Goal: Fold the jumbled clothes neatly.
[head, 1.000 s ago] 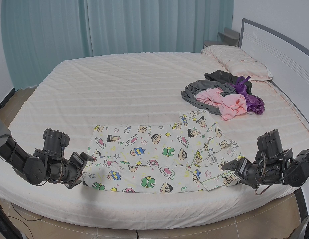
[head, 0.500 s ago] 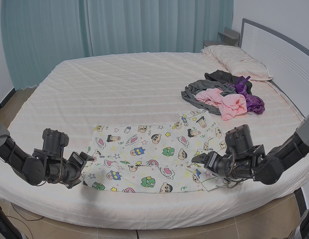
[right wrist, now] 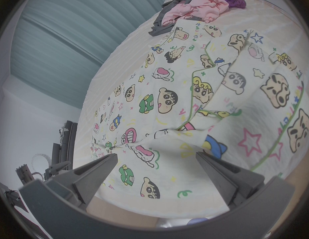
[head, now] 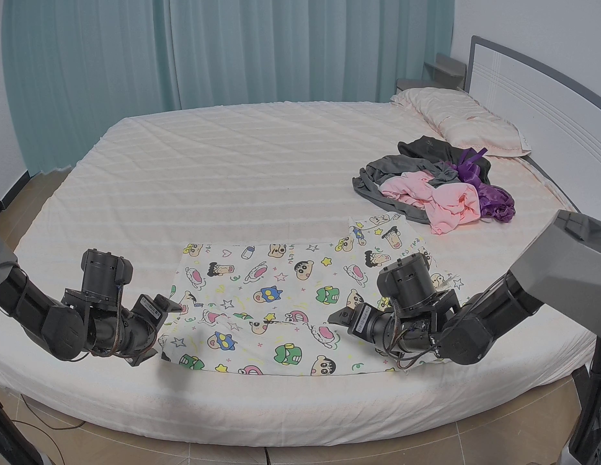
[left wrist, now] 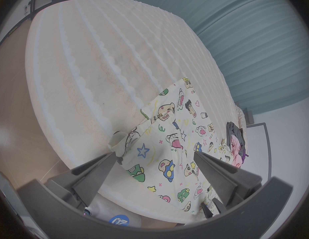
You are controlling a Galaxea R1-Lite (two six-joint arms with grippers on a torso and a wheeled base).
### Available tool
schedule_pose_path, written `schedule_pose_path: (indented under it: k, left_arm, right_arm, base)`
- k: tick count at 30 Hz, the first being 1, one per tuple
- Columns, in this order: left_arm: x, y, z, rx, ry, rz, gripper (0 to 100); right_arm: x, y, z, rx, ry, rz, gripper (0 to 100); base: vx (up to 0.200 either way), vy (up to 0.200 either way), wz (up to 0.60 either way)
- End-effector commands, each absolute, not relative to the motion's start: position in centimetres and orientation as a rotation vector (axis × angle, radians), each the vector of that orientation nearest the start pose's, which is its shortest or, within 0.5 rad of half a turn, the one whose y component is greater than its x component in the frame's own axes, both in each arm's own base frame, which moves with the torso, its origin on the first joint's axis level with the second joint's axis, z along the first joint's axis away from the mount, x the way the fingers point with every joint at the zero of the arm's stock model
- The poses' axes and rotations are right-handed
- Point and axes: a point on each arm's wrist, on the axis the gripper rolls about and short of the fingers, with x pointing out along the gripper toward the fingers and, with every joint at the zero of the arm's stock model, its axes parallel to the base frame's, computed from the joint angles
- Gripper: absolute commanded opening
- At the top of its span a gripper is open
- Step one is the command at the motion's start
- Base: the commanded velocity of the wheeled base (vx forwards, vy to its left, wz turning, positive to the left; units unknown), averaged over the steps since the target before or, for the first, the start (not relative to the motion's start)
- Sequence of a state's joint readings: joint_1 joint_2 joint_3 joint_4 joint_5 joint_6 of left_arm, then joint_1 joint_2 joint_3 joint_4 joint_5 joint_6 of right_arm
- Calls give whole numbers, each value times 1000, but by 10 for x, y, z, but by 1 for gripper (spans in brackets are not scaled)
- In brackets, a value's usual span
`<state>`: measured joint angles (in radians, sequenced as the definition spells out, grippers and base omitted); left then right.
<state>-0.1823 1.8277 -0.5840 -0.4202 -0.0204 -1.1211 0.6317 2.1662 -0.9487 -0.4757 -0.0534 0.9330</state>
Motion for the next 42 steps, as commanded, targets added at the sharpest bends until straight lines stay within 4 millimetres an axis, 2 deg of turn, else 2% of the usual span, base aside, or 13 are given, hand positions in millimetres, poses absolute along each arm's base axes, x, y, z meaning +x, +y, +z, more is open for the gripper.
schedule_pose_path:
  k: [1, 7, 13, 17, 22, 23, 26, 30, 35, 38, 42]
  left_arm:
    - [269, -51, 74, -985, 835, 285, 100]
    - [269, -50, 74, -985, 832, 287, 100]
    - [269, -51, 73, -984, 837, 286, 100]
    - [268, -50, 73, -976, 836, 284, 100]
    - [265, -49, 84, -967, 804, 261, 100]
    - [261, -48, 92, -936, 788, 233, 100]
    - [260, -43, 94, -836, 781, 200, 100]
    - [260, -34, 89, -678, 804, 168, 100]
    - [269, -31, 70, -523, 870, 124, 100]
    - [273, -32, 62, -452, 898, 93, 100]
    - [279, -33, 50, -364, 932, -34, 100]
  right_arm:
    - [311, 228, 24, 603, 912, 166, 100]
    - [322, 233, 29, 616, 860, 167, 100]
    - [336, 229, 40, 627, 803, 169, 100]
    - [329, 231, 43, 624, 813, 183, 100]
    - [315, 229, 64, 636, 796, 224, 100]
    - [310, 226, 72, 641, 789, 239, 100]
    - [305, 218, 81, 629, 776, 244, 100]
    - [300, 204, 75, 574, 786, 220, 100]
    - [296, 183, 63, 527, 820, 165, 100]
    - [295, 175, 63, 524, 822, 145, 100]
    - [293, 159, 64, 534, 821, 109, 100]
  base:
    - [0, 0, 0]
    - [0, 0, 0]
    - [0, 0, 0]
    - [0, 0, 0]
    - [0, 0, 0]
    - [0, 0, 0]
    - [0, 0, 0]
    - [0, 0, 0]
    - [0, 0, 0]
    - [0, 0, 0]
    - [0, 0, 0]
